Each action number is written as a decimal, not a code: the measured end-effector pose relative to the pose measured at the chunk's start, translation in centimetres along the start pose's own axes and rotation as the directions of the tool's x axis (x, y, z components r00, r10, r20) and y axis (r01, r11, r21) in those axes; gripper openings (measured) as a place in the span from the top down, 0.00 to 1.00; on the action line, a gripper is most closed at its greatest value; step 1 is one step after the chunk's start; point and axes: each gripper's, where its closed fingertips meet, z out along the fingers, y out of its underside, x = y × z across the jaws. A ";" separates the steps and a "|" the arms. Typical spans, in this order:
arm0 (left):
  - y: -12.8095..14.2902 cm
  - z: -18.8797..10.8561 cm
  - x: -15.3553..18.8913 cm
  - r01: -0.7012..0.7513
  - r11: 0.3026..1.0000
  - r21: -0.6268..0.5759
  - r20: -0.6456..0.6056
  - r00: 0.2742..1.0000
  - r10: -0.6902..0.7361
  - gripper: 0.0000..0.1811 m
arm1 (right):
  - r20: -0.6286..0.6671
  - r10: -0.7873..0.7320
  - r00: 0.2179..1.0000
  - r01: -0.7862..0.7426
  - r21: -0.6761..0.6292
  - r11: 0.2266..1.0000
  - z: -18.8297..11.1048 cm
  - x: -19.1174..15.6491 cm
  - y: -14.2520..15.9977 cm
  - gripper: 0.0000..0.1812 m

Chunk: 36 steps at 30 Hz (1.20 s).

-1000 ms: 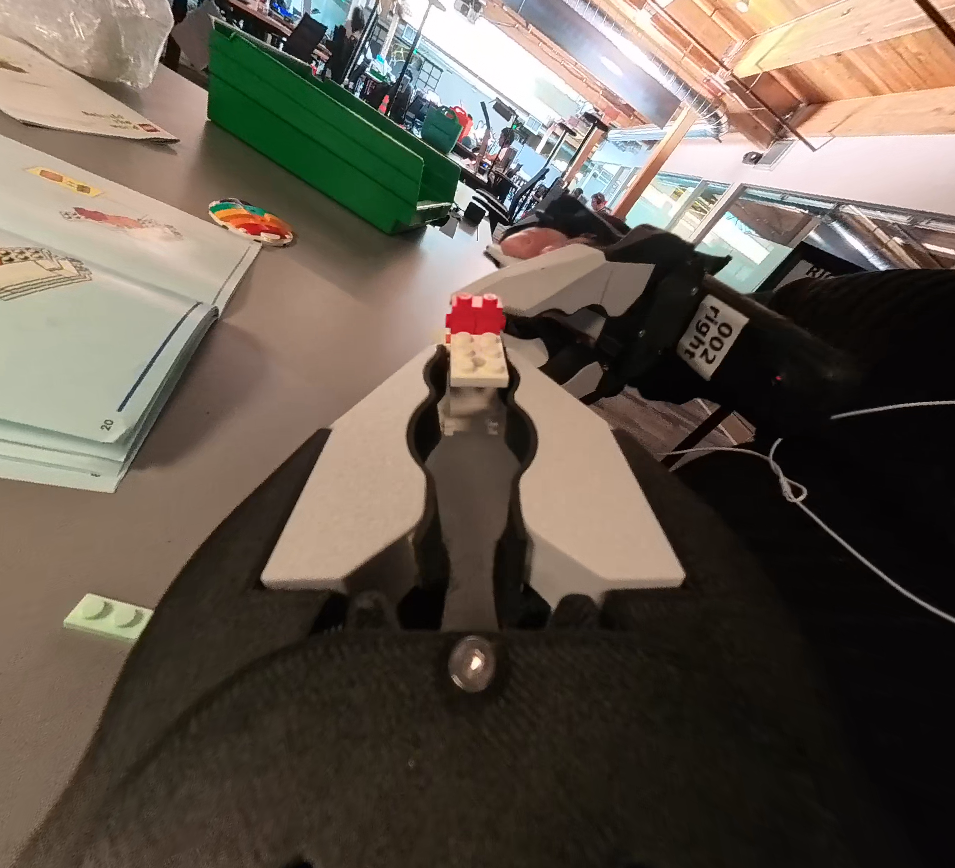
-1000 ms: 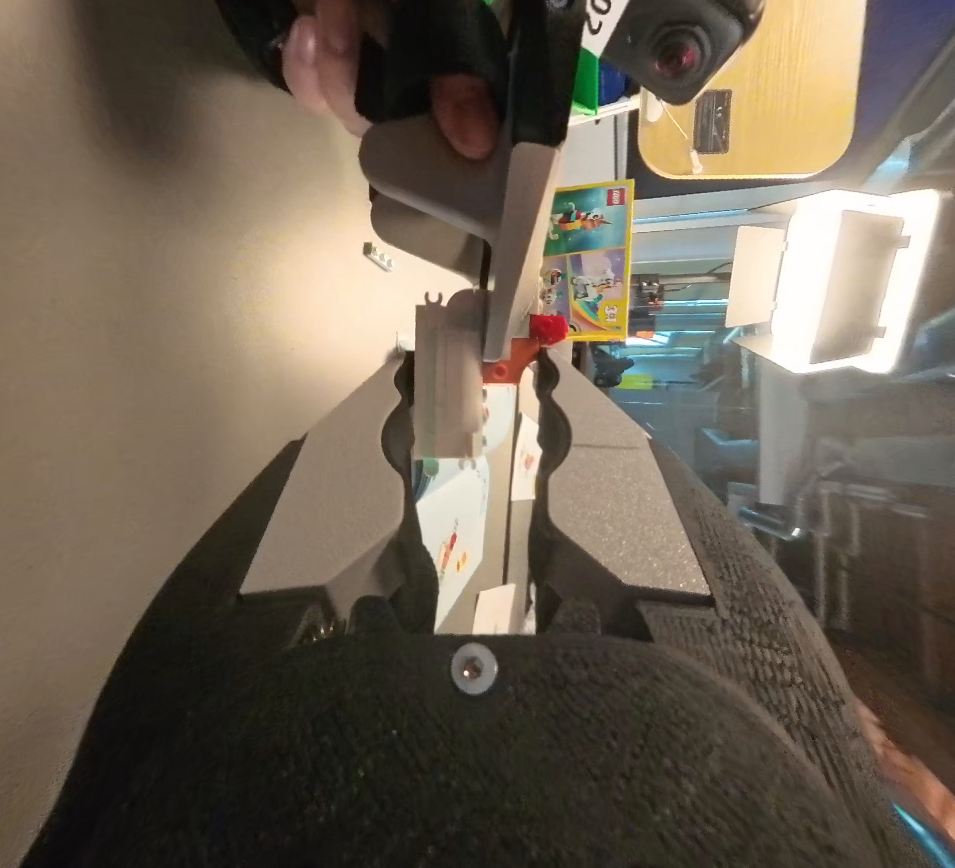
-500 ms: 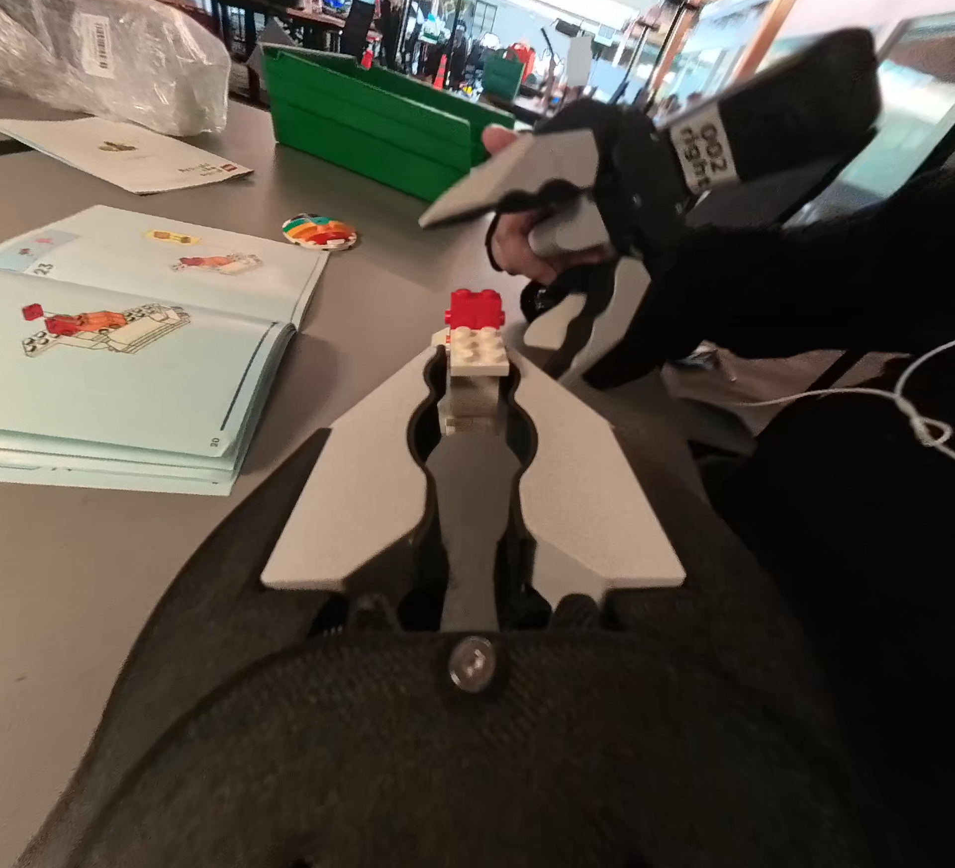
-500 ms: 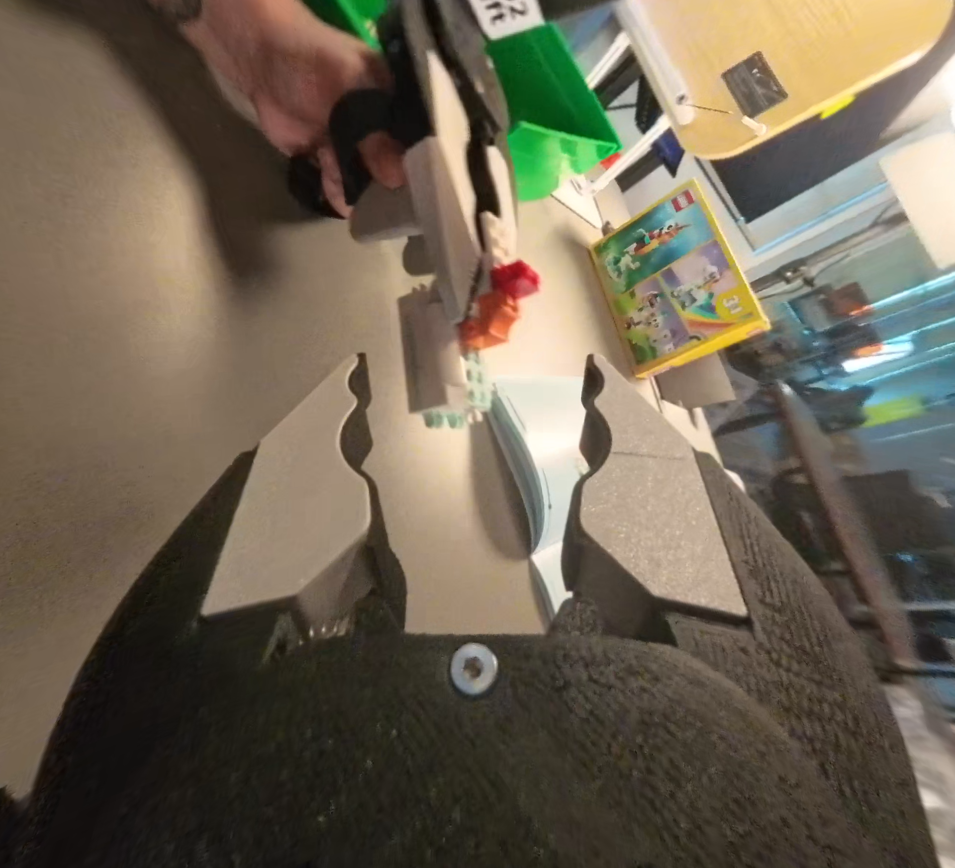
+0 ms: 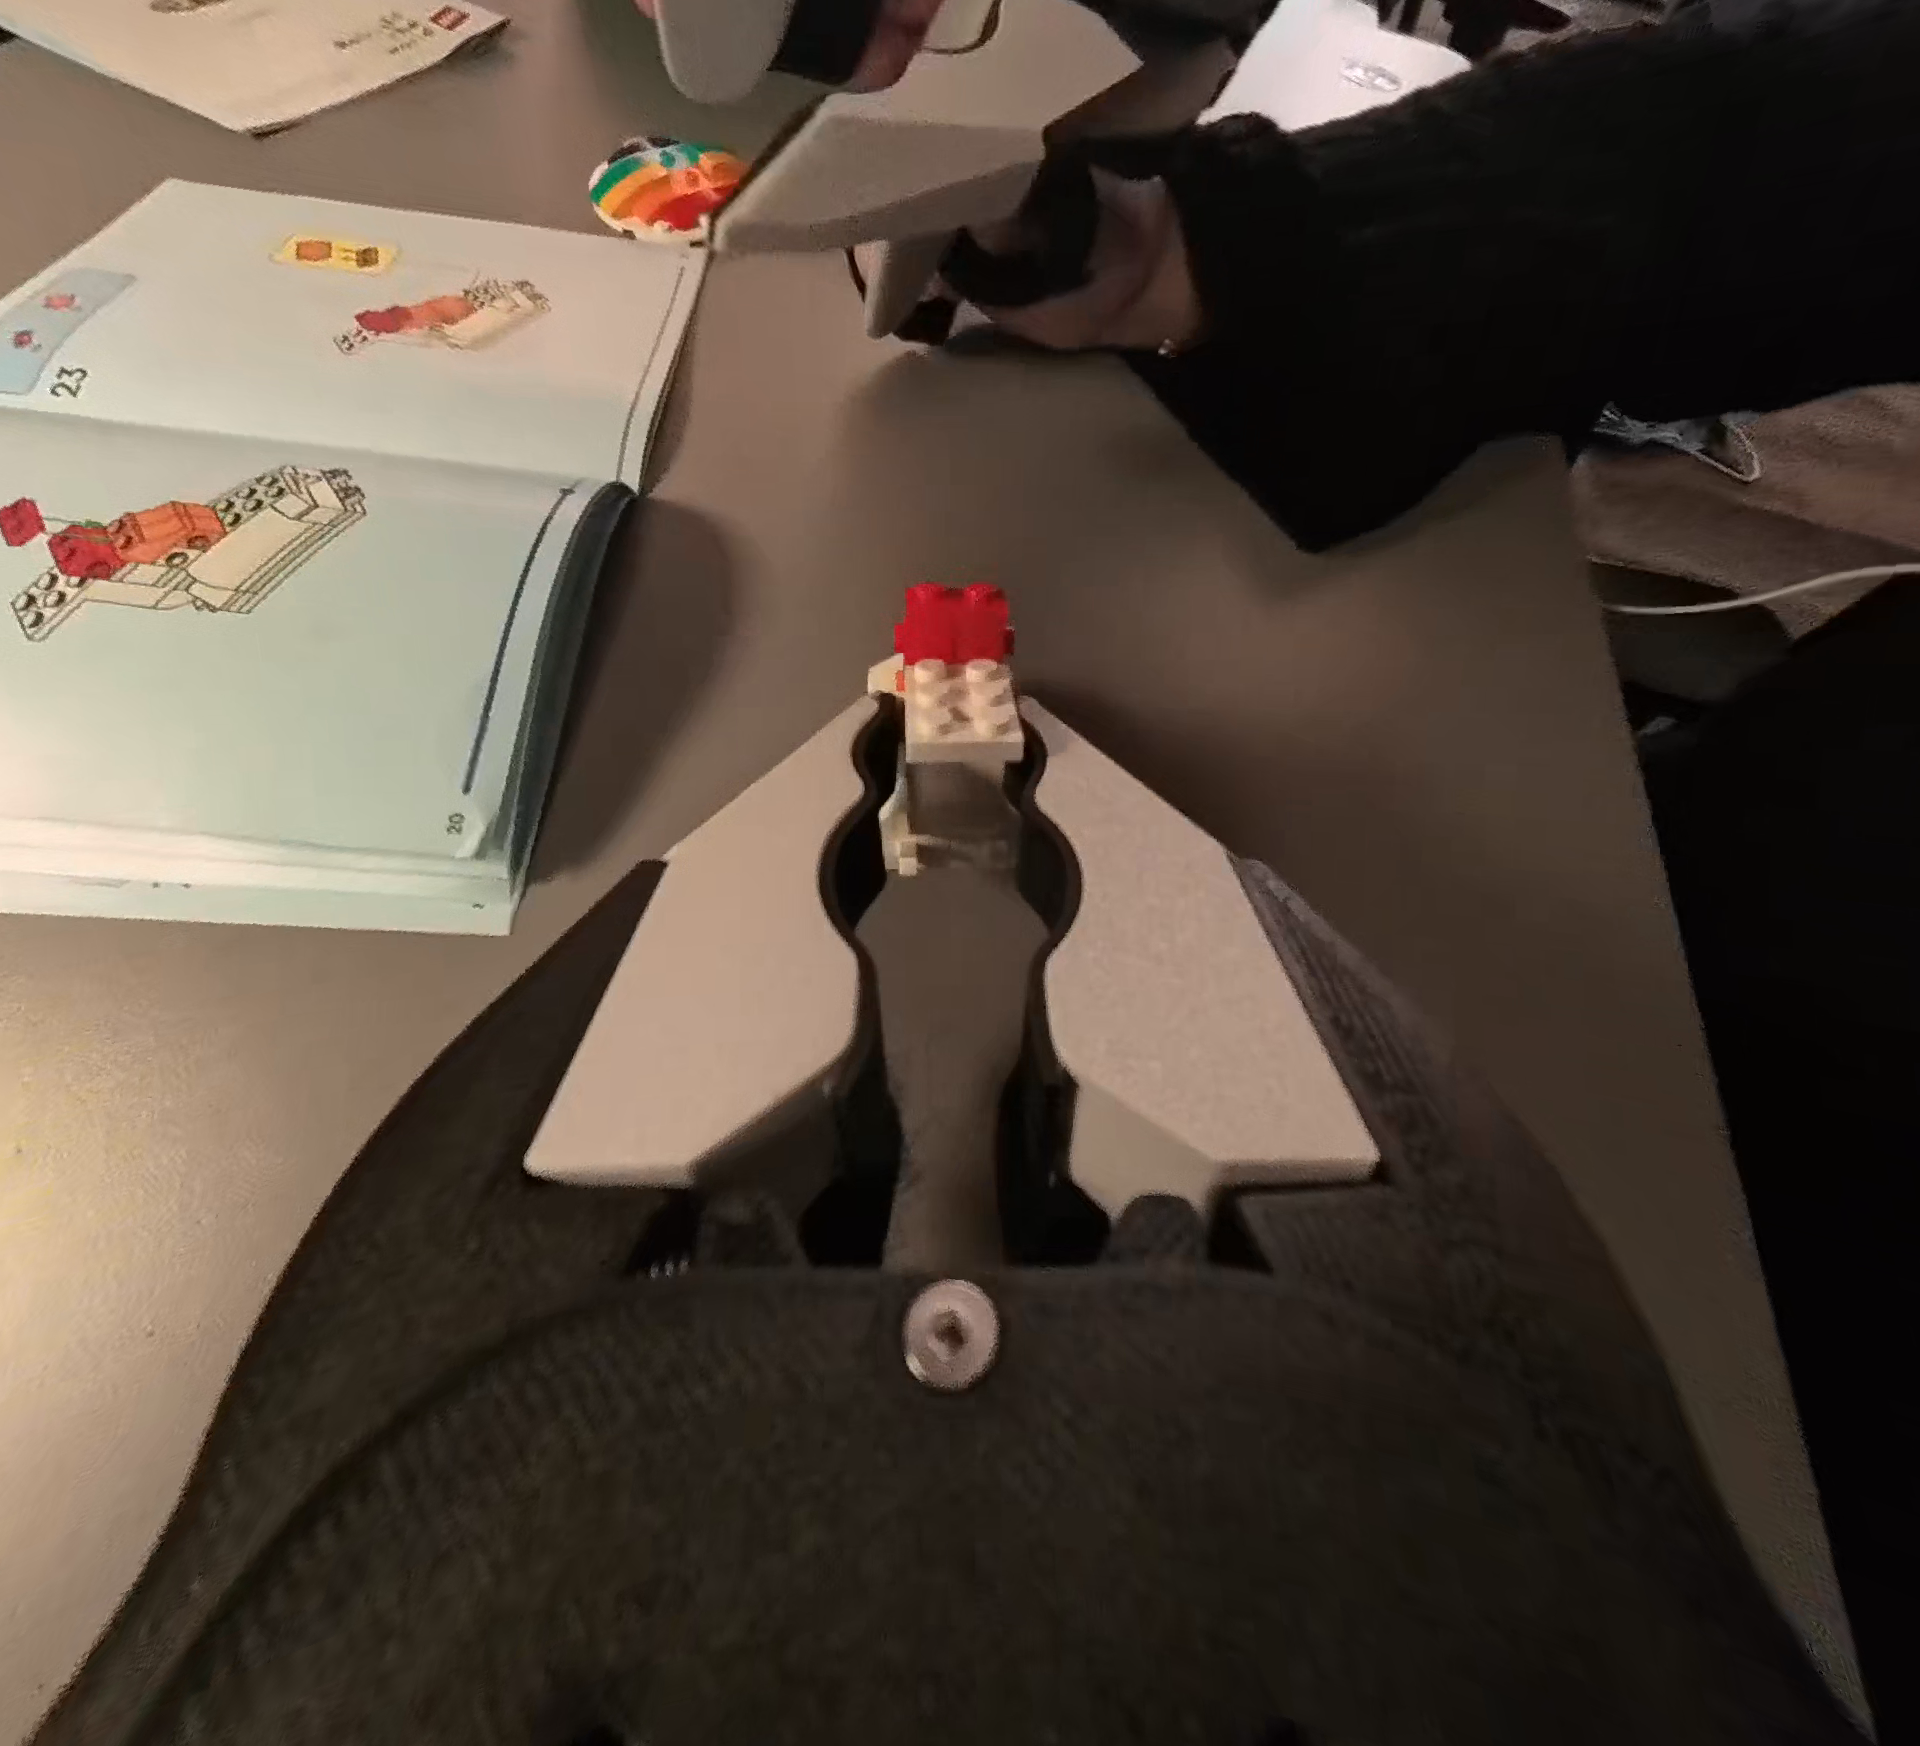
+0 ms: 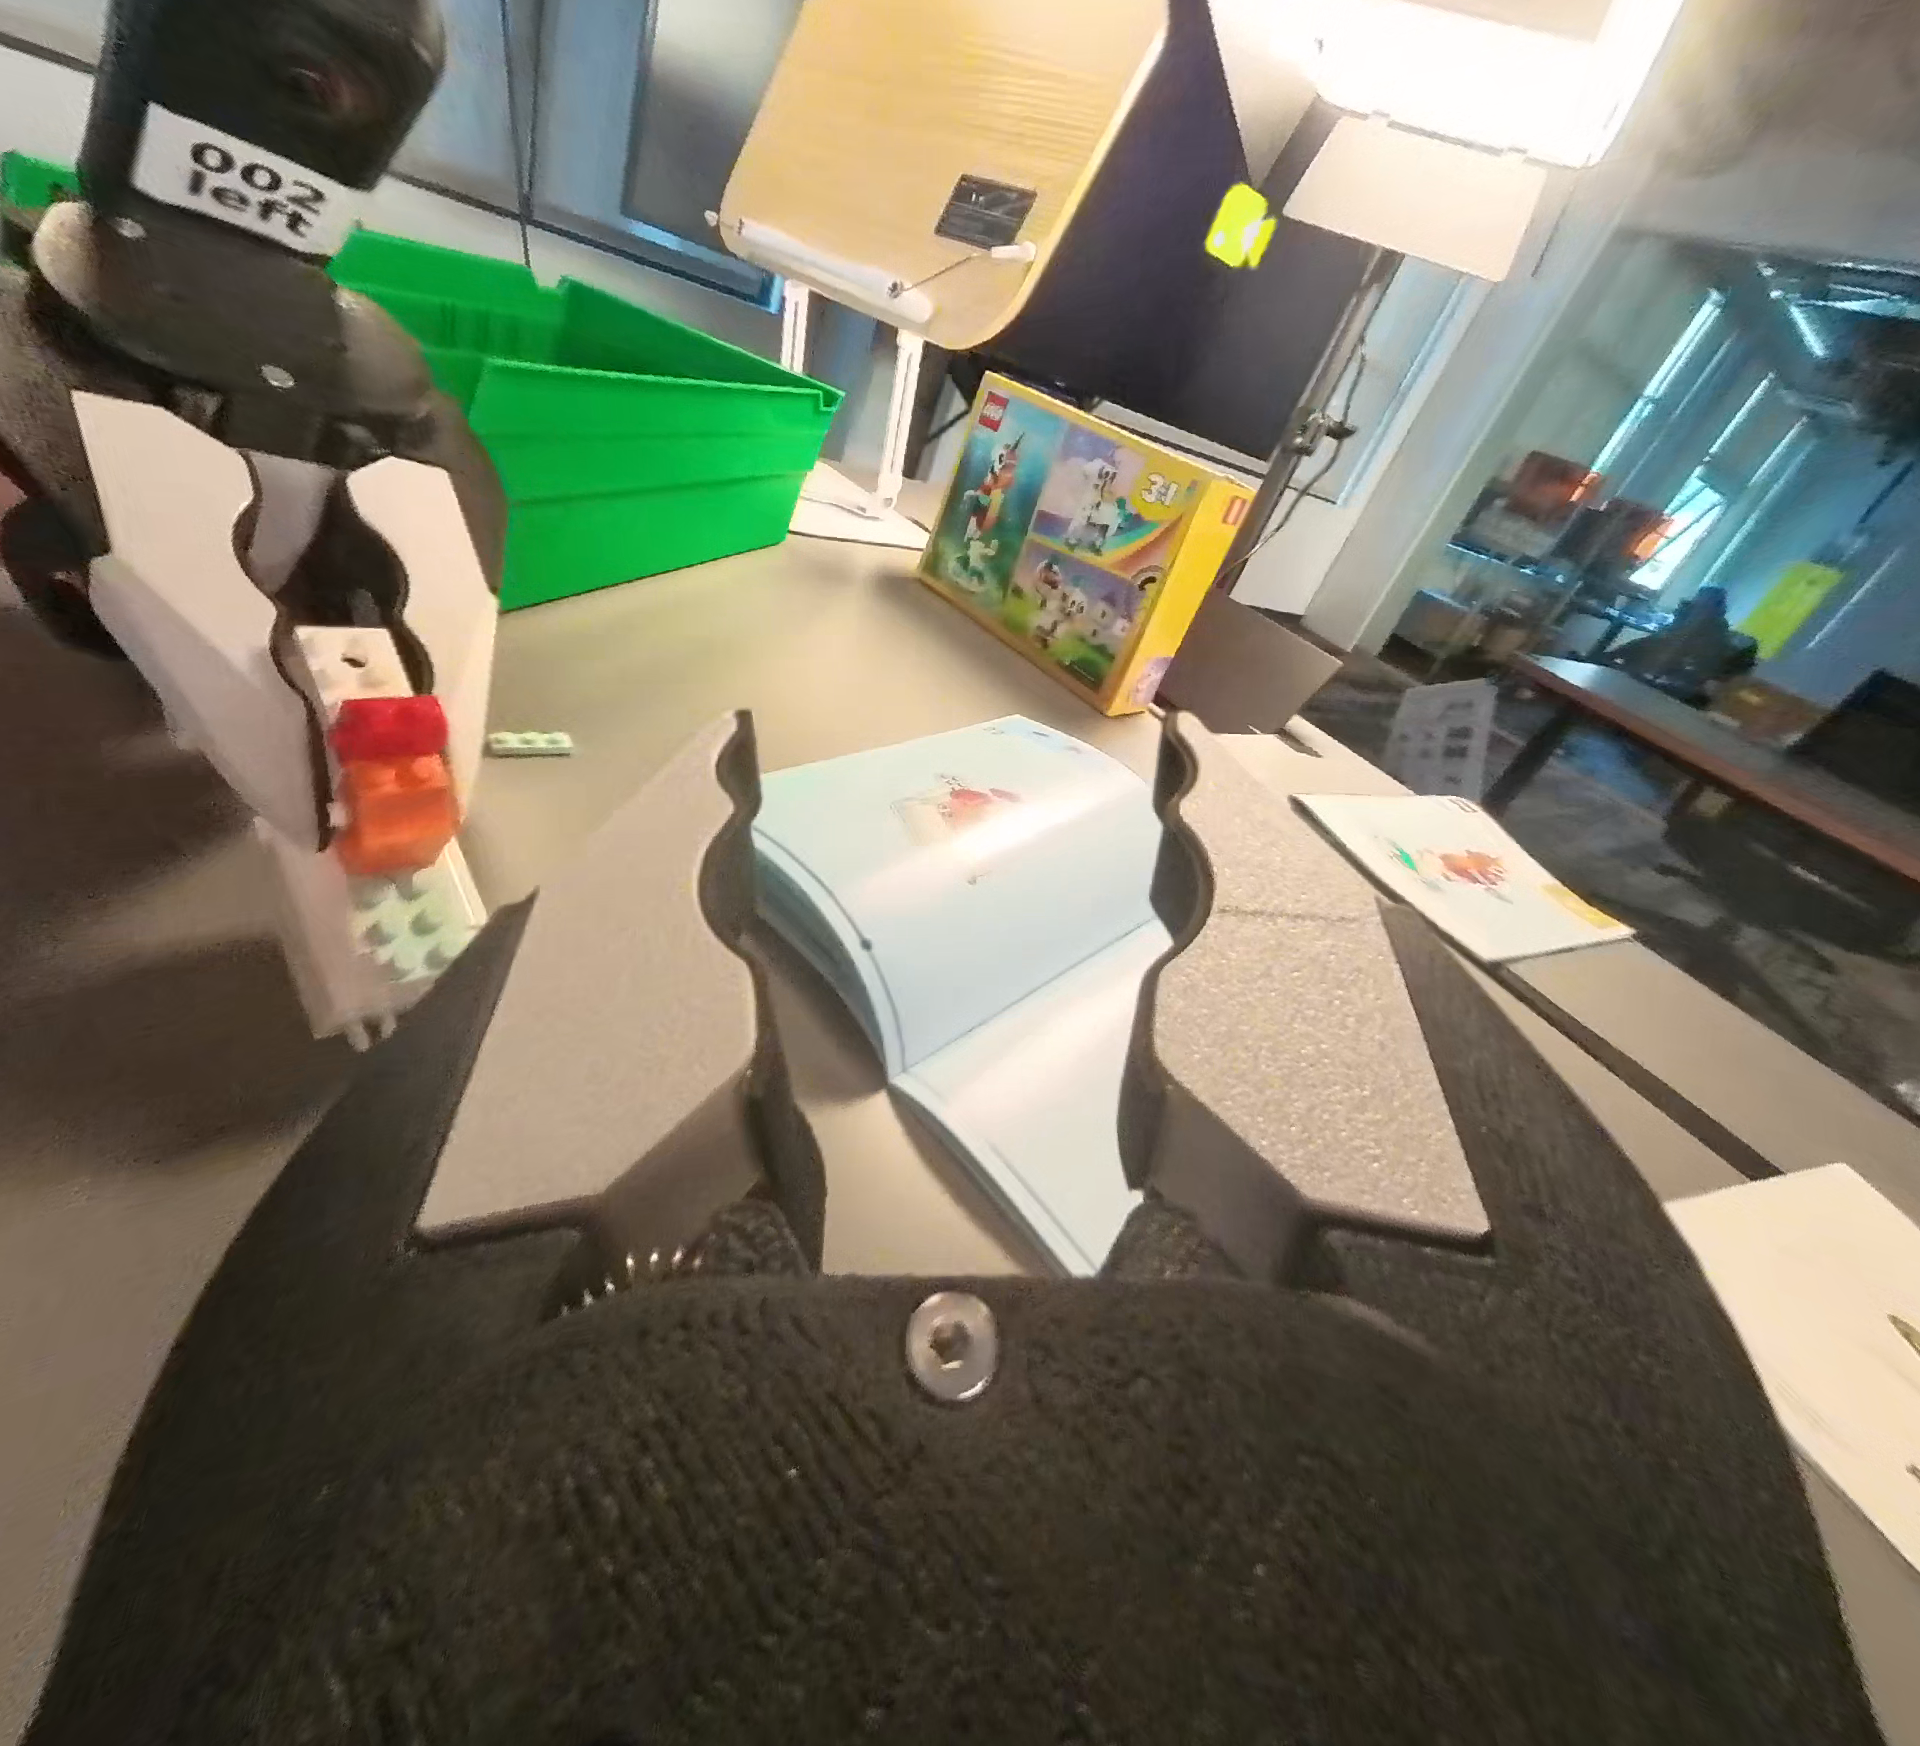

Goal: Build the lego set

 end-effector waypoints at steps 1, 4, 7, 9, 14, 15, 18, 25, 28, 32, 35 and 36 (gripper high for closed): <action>0.0 0.0 -0.1 0.007 1.000 0.000 0.001 1.000 -0.007 0.90 | 0.007 0.009 1.000 -0.010 0.011 1.000 0.2 0.2 -0.1 0.59; 0.1 -0.1 -0.5 0.042 0.999 -0.003 -0.012 0.999 -0.042 0.90 | 0.031 0.030 0.999 -0.031 0.042 0.999 0.4 0.5 -0.3 0.60; 0.2 -0.3 -0.8 0.054 0.999 -0.008 -0.027 0.998 -0.054 0.90 | 0.083 0.049 0.995 -0.055 0.069 0.996 0.2 0.1 -0.6 0.61; 0.3 -0.4 -0.8 0.054 0.998 -0.012 -0.038 0.998 -0.055 0.90 | 0.116 0.060 0.991 -0.069 0.076 0.995 0.2 -0.4 -0.8 0.62; 1.0 -0.4 -0.9 -0.008 0.998 -0.059 -0.022 1.000 0.007 0.89 | 0.164 0.049 0.985 -0.063 0.081 0.995 0.2 -1.3 -0.9 0.65; 1.1 -0.4 -0.9 -0.020 0.998 -0.061 -0.020 1.000 0.019 0.89 | 0.167 0.044 0.985 -0.058 0.079 0.995 0.2 -1.4 -0.8 0.66; 1.1 -0.5 -0.9 -0.016 0.998 -0.061 -0.024 1.000 0.015 0.89 | 0.176 0.039 0.984 -0.053 0.077 0.996 0.2 -1.7 -0.8 0.66; 1.2 -0.4 -0.7 -0.049 0.996 -0.069 -0.009 0.999 0.049 0.89 | 0.165 0.049 0.985 -0.064 0.082 0.995 0.1 -1.4 -0.8 0.68; 1.5 -0.4 -1.0 -0.052 0.995 -0.088 0.017 0.998 0.054 0.83 | 0.162 0.056 0.985 -0.070 0.084 0.994 0.1 -1.2 -0.8 0.68; 1.4 -0.5 -1.0 -0.065 0.995 -0.080 0.028 0.997 0.067 0.81 | 0.164 0.060 0.985 -0.075 0.085 0.994 0.1 -1.2 -0.8 0.68; 1.3 -0.7 -1.0 -0.058 0.996 -0.065 0.022 0.998 0.059 0.80 | 0.169 0.055 0.984 -0.070 0.084 0.994 0.1 -1.3 -0.8 0.69; 1.3 -0.7 -1.0 -0.053 0.997 -0.062 0.019 0.998 0.054 0.78 | 0.170 0.051 0.984 -0.066 0.084 0.994 0.1 -1.4 -0.8 0.69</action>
